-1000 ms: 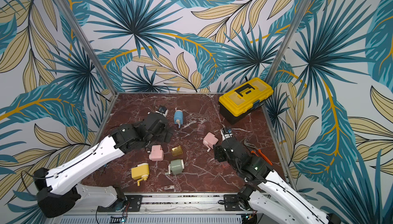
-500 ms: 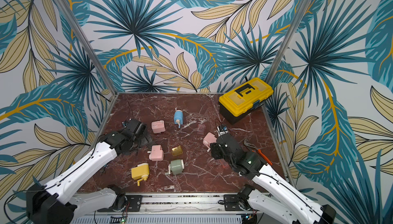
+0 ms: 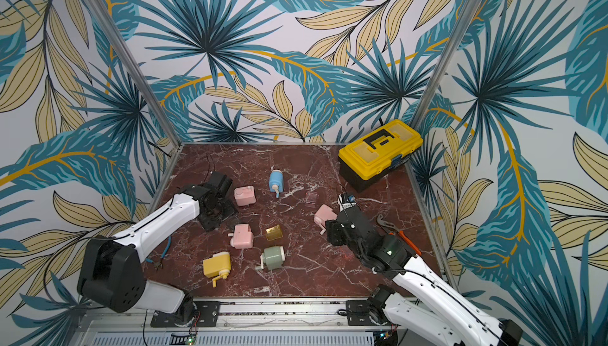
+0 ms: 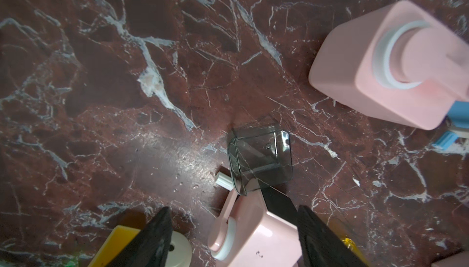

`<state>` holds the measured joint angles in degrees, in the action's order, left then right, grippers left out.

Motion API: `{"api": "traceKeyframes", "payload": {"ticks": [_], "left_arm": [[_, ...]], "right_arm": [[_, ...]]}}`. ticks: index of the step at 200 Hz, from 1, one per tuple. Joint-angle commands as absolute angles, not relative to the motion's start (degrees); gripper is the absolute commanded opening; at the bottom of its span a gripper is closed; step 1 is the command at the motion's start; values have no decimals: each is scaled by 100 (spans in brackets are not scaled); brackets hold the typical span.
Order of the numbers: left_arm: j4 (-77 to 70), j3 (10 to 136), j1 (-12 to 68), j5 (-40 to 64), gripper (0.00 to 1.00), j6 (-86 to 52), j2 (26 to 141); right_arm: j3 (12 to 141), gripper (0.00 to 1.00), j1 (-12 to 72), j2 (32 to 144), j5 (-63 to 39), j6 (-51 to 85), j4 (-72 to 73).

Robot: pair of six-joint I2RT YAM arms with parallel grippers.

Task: Put the tray back into the pencil sharpener
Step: Pick up the container from the center of the board.

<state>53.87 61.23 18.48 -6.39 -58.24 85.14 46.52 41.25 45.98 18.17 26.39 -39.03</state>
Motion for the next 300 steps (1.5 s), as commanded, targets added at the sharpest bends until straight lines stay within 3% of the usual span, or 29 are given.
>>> {"api": "traceKeyframes", "payload": {"ticks": [1, 105, 170, 300], "left_arm": [[5364, 6244, 1806, -580, 73, -5799, 8682], [4488, 5561, 1546, -1, 60, -6186, 9026], [4030, 5316, 1360, -10, 38, -6200, 9057], [3903, 5186, 1344, -151, 8, -6052, 9128]], "right_arm": [[4671, 70, 4131, 4607, 1830, 2689, -3891], [4638, 70, 4132, 4623, 1671, 2518, -3877], [4639, 70, 4131, 4721, 1459, 2430, -3816], [4650, 70, 4135, 4774, 1343, 2340, -3777]]}}
